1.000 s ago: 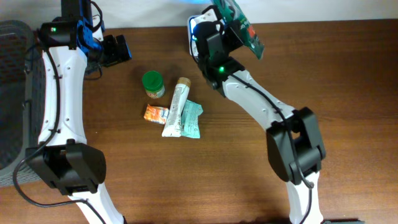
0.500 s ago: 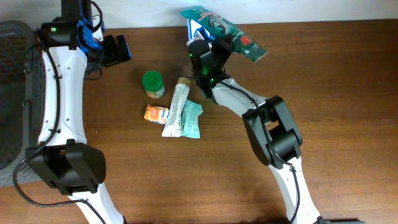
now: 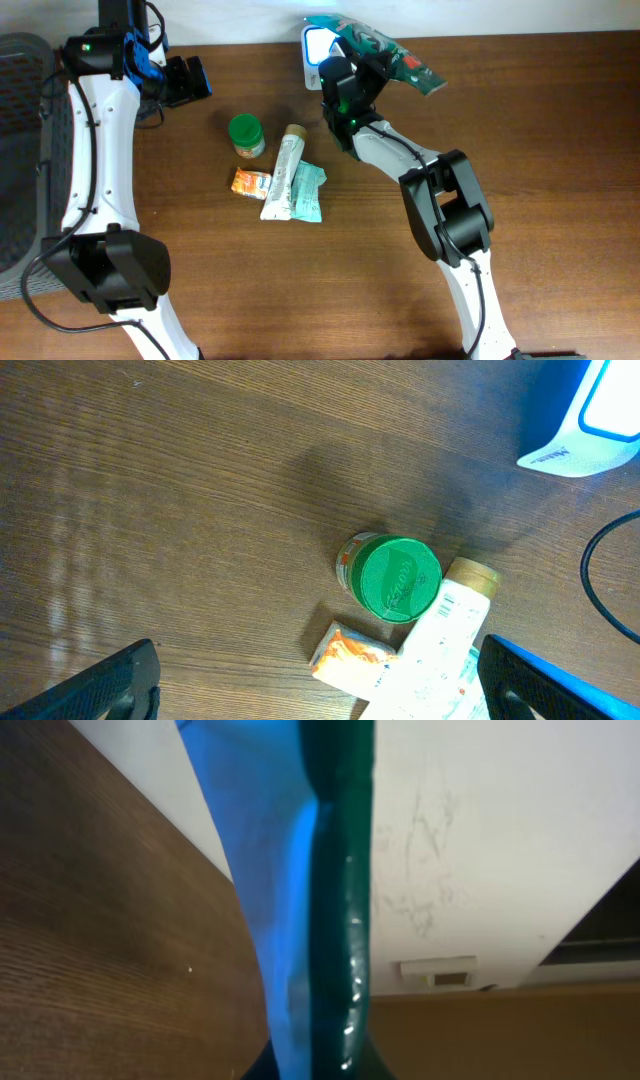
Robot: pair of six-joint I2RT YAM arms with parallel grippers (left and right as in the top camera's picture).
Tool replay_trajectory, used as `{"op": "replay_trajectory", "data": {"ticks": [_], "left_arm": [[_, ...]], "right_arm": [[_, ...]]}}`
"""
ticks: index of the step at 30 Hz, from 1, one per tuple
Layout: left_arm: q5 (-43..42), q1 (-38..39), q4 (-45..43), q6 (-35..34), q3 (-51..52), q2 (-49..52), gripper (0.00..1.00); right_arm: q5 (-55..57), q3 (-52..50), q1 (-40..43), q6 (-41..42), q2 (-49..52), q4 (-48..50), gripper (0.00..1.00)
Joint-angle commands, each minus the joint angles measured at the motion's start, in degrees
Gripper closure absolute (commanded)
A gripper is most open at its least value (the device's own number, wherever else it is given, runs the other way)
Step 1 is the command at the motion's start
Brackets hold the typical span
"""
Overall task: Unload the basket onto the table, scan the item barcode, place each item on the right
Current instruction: 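Lift the green package with the right gripper and hold it over the scanner, then lay the green package on the table's right side and release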
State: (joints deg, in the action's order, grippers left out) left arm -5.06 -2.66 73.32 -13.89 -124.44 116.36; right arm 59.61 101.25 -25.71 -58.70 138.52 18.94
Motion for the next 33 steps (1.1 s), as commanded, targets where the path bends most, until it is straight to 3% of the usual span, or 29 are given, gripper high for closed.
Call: {"op": "replay_trajectory", "data": {"ticks": [1, 4, 7, 9, 12, 16, 22, 26, 33], "left_arm": [[0.4, -0.1, 0.0, 0.3, -0.5, -0.5, 0.01], [0.4, -0.1, 0.0, 0.3, -0.5, -0.5, 0.01], [0.4, -0.1, 0.0, 0.3, -0.5, -0.5, 0.01], [0.4, -0.1, 0.0, 0.3, -0.5, -0.5, 0.01], [0.4, -0.1, 0.0, 0.3, -0.5, -0.5, 0.01], [0.4, -0.1, 0.0, 0.3, -0.5, -0.5, 0.01], [0.4, -0.1, 0.0, 0.3, -0.5, -0.5, 0.01], [0.4, -0.1, 0.0, 0.3, -0.5, -0.5, 0.01], [0.4, -0.1, 0.0, 0.3, -0.5, -0.5, 0.01]], "right_arm": [[5.2, 1.0, -0.9, 0.4, -0.5, 0.4, 0.96], [6.6, 1.0, -0.9, 0.5, -6.2, -2.3, 0.96], [4.5, 1.0, -0.9, 1.6, -14.4, -12.5, 0.96], [0.6, 1.0, -0.9, 7.3, -20.7, -23.4, 0.96], [-10.2, 1.0, -0.8, 22.4, -31.6, -43.8, 0.96], [-35.3, 1.0, 5.8, 52.4, -45.7, -65.2, 0.96], [-84.1, 0.0, 32.4, 58.4, -48.4, -81.7, 0.96], [-90.1, -5.8, 46.9, 58.4, -41.6, -84.6, 0.96], [-89.6, -14.7, 56.3, 58.7, -29.0, -73.0, 0.96]]}}
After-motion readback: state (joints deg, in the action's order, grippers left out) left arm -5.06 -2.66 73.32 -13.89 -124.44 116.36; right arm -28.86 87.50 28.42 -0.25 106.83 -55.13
